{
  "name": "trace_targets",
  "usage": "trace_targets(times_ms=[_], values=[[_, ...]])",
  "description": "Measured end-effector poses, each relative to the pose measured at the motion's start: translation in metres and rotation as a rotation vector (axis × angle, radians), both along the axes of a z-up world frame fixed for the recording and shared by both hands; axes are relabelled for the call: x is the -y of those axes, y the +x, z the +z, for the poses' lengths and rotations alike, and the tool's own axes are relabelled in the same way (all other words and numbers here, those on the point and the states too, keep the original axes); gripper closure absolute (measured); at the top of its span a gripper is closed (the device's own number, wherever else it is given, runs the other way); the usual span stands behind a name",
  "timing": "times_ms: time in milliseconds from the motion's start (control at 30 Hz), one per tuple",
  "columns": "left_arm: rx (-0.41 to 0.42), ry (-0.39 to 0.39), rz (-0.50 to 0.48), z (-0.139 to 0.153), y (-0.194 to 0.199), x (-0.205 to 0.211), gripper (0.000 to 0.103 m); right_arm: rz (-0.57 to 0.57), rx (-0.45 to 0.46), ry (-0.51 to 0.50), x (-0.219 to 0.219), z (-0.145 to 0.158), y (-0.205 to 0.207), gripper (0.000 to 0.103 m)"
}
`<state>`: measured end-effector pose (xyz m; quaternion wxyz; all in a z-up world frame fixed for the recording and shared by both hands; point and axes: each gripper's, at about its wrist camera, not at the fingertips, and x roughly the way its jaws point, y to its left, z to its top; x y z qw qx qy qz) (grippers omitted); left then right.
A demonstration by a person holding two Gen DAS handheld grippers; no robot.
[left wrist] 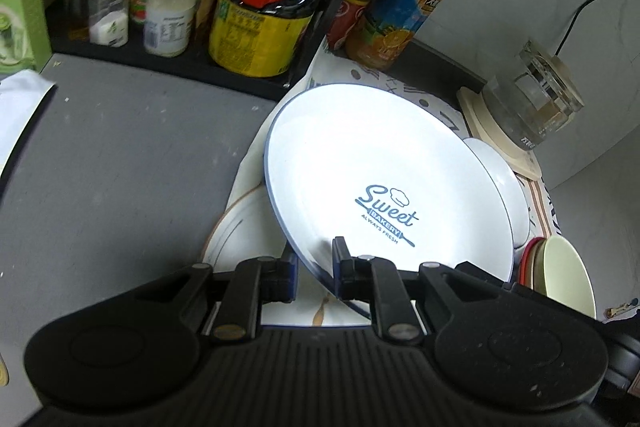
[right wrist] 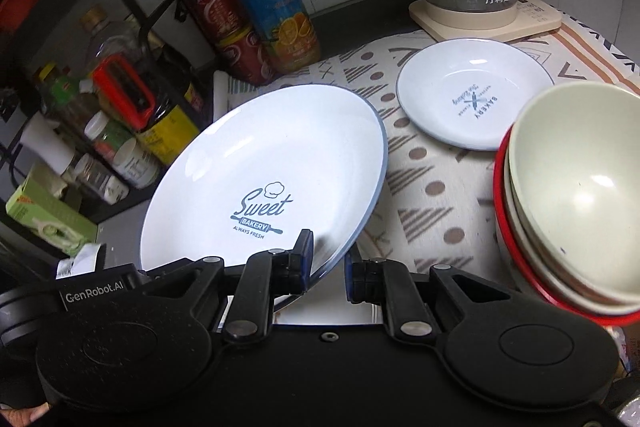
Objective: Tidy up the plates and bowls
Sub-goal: 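Carry the 'Sweet' plate with both grippers over the large flower plate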
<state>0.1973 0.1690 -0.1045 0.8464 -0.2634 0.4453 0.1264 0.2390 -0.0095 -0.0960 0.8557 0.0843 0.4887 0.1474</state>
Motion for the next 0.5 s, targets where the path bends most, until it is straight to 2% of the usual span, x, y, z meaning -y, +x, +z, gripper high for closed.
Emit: trace_targets(times_ms=[500], values=[[-0.02, -0.007, 0.006, -0.007, -0.038, 0.007, 0.088, 0.018, -0.013, -0.015, 0.004, -0.006, -0.037, 0.088]])
